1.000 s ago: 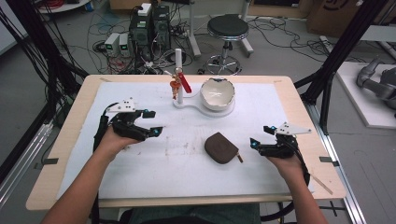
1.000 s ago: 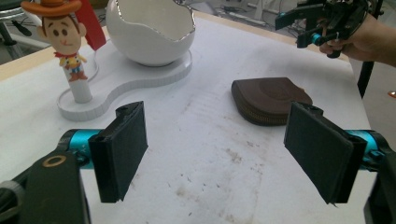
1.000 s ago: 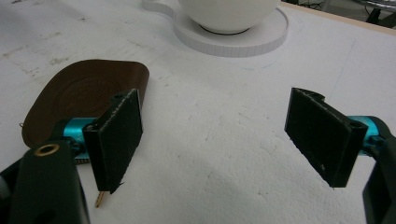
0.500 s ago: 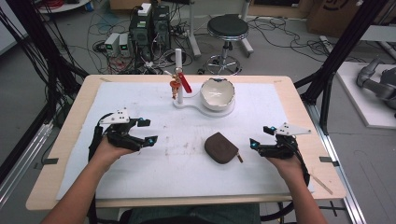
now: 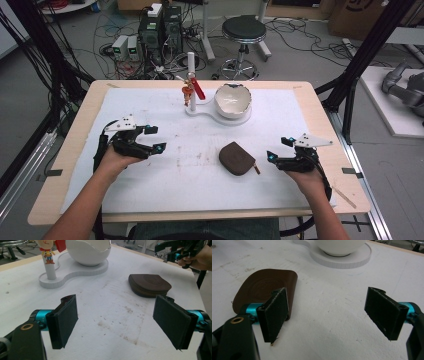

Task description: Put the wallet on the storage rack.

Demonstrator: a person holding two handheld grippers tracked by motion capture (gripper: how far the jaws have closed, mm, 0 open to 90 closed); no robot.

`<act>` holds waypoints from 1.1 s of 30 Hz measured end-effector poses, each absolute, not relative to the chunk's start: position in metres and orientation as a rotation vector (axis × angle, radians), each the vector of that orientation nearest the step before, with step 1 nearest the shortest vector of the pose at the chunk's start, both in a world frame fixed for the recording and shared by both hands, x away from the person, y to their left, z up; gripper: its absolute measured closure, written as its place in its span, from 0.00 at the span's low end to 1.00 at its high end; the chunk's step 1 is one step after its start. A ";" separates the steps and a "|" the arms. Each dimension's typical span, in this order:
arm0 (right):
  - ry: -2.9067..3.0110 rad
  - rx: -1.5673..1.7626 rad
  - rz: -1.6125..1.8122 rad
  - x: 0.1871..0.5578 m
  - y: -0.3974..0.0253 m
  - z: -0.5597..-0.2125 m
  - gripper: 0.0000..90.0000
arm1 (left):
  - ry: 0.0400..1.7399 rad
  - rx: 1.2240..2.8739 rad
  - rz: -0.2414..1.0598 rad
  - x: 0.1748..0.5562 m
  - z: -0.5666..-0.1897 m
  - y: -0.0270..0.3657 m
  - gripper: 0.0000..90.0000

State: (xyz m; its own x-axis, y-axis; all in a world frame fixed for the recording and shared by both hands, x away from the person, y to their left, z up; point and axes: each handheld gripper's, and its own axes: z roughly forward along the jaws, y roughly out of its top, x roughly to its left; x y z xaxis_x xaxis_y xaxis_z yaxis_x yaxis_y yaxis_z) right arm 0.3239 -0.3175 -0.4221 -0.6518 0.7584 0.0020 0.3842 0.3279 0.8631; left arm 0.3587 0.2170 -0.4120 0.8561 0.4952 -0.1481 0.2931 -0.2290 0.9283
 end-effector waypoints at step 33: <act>2.539 0.830 1.027 0.313 -0.275 -0.449 0.39 | 0.590 1.842 0.203 0.360 -0.414 0.216 0.22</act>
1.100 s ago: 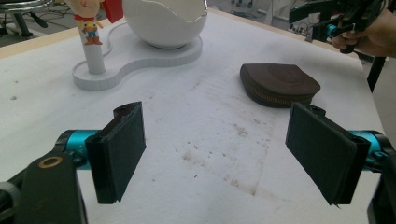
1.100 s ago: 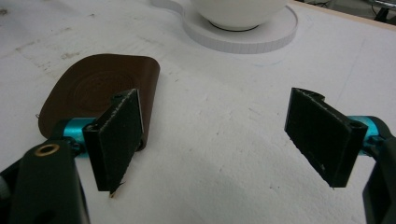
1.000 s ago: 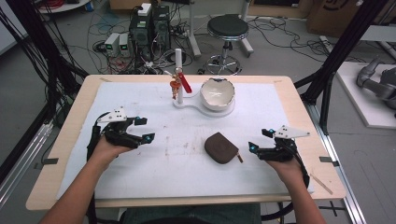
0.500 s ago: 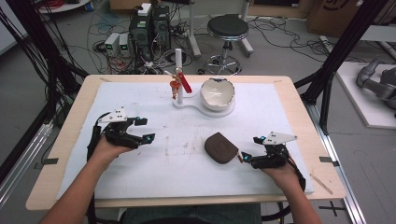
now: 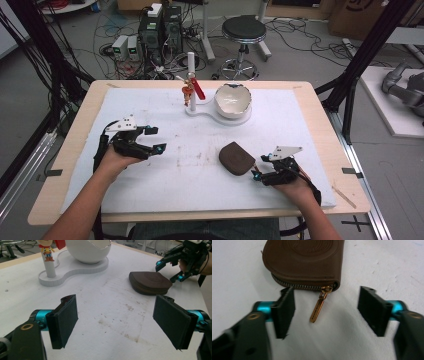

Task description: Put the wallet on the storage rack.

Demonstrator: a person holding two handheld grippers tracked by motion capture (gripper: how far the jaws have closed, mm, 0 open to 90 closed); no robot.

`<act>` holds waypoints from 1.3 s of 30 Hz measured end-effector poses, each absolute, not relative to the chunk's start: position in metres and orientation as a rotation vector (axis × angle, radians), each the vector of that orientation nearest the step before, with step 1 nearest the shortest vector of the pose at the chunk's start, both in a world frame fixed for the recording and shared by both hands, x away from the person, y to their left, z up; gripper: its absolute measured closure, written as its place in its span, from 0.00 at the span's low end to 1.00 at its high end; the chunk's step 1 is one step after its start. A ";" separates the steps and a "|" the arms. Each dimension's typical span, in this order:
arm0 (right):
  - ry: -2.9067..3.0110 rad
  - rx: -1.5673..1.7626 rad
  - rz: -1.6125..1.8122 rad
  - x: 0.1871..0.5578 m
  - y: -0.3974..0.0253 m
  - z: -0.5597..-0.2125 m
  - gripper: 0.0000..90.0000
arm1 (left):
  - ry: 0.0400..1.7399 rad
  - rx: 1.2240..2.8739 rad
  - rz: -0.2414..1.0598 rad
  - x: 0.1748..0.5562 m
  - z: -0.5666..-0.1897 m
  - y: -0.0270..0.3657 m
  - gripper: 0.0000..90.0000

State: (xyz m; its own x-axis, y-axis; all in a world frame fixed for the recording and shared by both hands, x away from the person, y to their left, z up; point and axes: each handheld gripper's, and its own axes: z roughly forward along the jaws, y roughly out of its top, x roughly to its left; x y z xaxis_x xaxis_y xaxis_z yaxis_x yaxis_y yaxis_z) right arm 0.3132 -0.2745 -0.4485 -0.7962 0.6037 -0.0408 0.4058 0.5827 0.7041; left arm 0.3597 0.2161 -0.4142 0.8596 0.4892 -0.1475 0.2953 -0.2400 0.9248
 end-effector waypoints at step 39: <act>2.570 0.885 1.353 0.317 -0.284 -0.435 1.00 | 0.592 1.850 0.207 0.360 -0.415 0.214 0.22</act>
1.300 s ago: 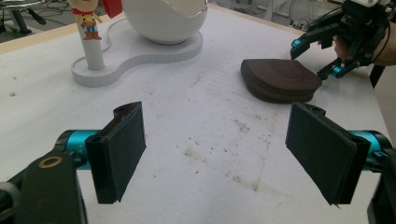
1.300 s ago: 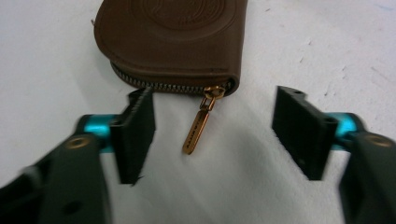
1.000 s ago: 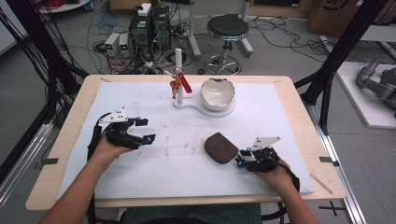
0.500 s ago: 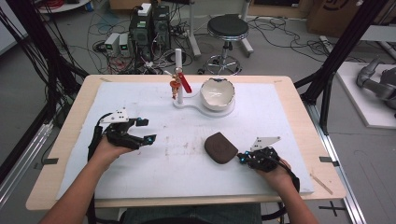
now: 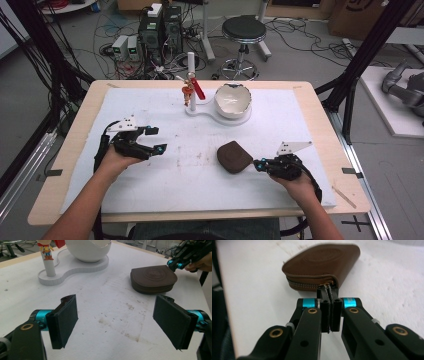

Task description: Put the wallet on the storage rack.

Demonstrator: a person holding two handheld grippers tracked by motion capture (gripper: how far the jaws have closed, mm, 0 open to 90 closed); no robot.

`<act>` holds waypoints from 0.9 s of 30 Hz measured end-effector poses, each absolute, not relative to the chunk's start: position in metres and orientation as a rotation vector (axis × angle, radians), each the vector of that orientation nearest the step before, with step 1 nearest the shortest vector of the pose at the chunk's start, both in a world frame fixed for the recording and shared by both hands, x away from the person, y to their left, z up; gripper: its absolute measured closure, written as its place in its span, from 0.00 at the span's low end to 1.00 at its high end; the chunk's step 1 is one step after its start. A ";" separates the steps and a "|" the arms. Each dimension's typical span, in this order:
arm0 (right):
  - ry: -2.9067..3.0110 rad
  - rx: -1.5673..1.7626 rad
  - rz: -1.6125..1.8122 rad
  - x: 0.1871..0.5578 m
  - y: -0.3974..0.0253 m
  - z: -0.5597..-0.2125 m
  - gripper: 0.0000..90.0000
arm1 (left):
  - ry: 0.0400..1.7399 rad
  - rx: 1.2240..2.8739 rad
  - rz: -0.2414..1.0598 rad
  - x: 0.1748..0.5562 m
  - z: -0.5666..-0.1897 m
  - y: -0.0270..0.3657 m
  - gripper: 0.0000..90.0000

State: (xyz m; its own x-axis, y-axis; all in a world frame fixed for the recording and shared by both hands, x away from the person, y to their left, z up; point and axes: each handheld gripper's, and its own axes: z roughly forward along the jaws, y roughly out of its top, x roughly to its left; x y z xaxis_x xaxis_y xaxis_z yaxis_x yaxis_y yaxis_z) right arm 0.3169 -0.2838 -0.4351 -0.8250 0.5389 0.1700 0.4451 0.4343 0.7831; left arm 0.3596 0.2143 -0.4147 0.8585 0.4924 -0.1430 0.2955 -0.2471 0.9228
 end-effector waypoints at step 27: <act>2.313 0.854 1.795 0.346 -0.272 -0.381 1.00 | 0.617 1.830 0.224 0.361 -0.414 0.221 0.22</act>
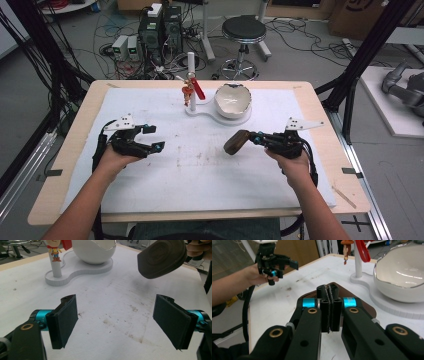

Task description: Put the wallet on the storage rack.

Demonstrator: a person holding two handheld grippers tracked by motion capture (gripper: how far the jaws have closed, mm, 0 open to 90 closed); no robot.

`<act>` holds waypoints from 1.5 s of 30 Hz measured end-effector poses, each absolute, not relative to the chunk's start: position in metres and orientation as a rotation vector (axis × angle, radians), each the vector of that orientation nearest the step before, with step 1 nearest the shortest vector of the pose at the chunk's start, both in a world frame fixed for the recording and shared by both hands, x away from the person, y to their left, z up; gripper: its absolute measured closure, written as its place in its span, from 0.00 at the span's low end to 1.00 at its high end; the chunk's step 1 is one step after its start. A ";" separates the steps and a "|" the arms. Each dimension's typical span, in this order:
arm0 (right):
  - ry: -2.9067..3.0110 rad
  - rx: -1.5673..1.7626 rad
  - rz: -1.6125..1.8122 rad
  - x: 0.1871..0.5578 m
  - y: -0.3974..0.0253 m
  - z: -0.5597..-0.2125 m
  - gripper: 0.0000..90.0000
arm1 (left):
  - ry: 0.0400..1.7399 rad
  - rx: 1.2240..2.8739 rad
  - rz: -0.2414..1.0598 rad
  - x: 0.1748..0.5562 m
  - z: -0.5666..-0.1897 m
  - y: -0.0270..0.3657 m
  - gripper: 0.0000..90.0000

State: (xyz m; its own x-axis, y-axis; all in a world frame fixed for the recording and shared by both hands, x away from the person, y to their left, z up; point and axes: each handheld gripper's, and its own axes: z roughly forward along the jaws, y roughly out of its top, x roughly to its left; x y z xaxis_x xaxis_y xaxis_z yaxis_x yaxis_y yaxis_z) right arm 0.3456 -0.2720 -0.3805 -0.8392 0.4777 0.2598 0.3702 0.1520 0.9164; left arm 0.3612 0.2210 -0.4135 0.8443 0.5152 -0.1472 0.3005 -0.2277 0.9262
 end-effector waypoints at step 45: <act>2.165 0.869 1.766 0.437 -0.250 -0.320 1.00 | 0.621 1.835 0.257 0.358 -0.411 0.230 0.22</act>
State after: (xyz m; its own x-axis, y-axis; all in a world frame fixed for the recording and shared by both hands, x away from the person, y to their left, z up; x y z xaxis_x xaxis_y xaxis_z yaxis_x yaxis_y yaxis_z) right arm 0.4370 -0.2500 -0.3197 -0.8027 0.5633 0.1960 0.3053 0.1057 0.9464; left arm 0.3584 0.2300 -0.4109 0.8375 0.5318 -0.1254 0.2883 -0.2352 0.9282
